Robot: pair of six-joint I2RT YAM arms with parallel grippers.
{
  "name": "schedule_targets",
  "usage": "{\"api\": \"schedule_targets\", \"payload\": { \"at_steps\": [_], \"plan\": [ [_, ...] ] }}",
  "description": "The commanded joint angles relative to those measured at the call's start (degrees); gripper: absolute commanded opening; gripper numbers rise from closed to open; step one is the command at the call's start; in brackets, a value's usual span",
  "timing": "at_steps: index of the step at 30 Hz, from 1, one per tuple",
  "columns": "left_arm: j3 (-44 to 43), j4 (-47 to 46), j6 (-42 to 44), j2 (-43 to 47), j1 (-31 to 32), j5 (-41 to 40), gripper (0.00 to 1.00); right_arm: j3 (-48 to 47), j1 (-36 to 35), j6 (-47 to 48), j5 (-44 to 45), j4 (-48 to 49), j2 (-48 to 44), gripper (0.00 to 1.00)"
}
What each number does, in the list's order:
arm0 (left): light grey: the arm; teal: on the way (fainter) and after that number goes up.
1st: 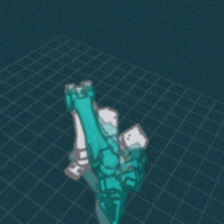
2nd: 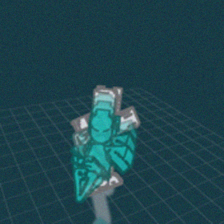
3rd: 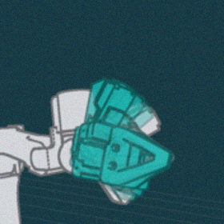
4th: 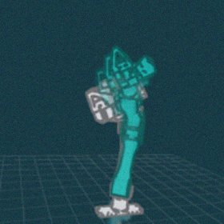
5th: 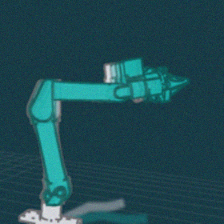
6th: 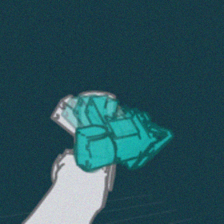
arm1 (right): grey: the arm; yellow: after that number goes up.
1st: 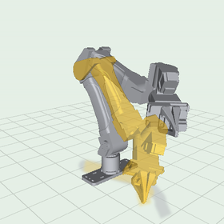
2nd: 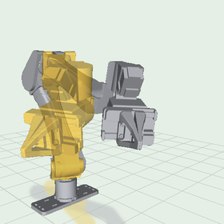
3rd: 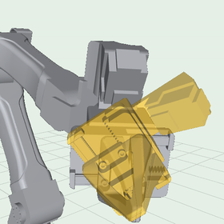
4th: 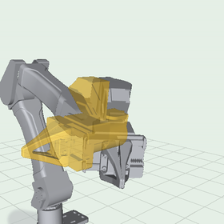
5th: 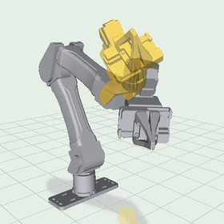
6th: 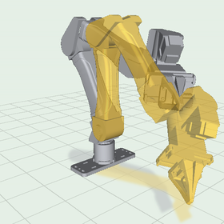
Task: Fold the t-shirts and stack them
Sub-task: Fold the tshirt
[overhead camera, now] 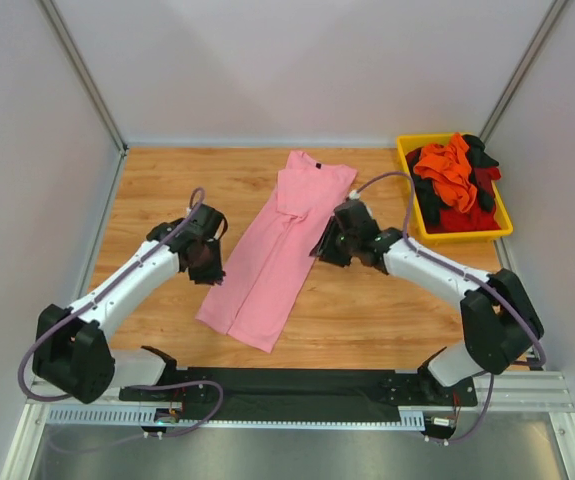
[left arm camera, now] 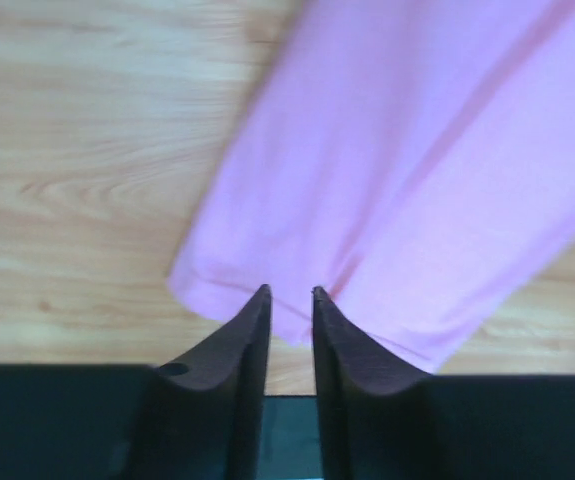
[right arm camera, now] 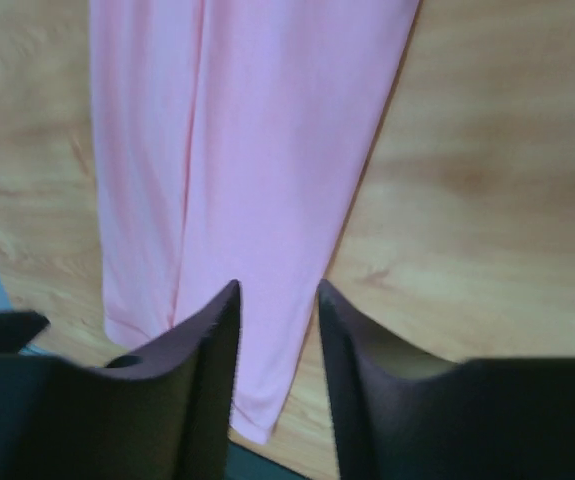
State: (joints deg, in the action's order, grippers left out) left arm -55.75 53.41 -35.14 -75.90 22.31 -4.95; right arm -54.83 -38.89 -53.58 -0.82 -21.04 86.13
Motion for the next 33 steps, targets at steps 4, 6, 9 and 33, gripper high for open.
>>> {"api": "schedule_targets", "payload": {
  "at_steps": [4,6,9,33],
  "plan": [
    [2.8,-8.8,1.8,1.9,14.1,9.7,0.19,-11.8,13.0,9.6,-11.0,11.3,6.2,0.14],
    [4.9,-11.7,1.1,-1.5,16.3,11.4,0.15,-14.8,15.6,11.8,-14.1,14.7,11.9,0.10],
    [6.6,-13.6,0.4,-6.5,19.9,10.1,0.11,-20.4,18.0,13.2,-20.2,20.5,19.6,0.07],
    [1.9,-11.4,-13.1,-21.0,39.4,2.9,0.08,-64.0,32.4,16.6,-24.2,5.5,60.1,0.12]
  ]
}}
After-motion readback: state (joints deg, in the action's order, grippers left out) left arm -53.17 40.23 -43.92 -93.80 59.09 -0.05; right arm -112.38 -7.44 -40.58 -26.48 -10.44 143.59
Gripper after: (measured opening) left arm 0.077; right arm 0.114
